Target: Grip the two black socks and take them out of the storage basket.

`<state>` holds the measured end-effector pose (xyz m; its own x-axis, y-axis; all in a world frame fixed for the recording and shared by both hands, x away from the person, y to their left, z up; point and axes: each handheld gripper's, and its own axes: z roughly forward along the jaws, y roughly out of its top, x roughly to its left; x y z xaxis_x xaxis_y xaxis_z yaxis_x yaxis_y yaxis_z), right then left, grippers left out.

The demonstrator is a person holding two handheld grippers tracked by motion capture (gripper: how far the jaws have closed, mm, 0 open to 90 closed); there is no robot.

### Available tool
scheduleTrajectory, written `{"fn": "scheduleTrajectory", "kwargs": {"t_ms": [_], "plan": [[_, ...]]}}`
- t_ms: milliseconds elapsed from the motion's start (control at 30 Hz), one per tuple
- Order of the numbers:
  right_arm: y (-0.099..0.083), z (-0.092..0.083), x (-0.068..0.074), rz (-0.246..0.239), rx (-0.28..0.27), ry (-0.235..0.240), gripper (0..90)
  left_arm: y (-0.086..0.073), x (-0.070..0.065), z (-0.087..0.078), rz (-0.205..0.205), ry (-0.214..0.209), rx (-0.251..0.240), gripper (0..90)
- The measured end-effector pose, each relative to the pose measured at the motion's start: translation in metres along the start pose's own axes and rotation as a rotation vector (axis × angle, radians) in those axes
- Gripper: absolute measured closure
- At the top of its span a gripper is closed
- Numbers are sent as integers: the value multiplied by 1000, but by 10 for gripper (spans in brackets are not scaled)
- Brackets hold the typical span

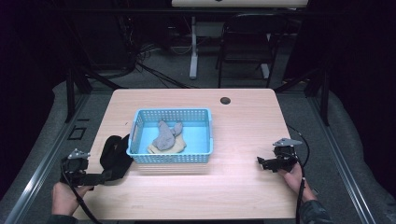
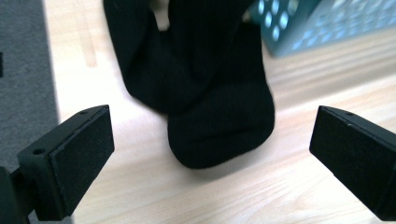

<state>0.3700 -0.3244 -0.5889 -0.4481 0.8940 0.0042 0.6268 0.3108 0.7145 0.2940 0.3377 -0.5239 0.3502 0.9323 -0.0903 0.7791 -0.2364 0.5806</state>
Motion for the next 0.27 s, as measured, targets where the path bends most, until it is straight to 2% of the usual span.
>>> {"fn": "scheduleTrajectory", "kwargs": {"t_ms": [67,100,200,267], "plan": [[0,0,0,2,-2,4,23,-5,0,8,16,14,14,0],[0,0,0,2,-2,4,23,-8,1,13,30,33,9,0],[0,0,0,0,-1,7,23,-12,2,24,19,24,18,0],[0,0,0,0,-3,6,23,-14,3,32,19,8,51,0]]}}
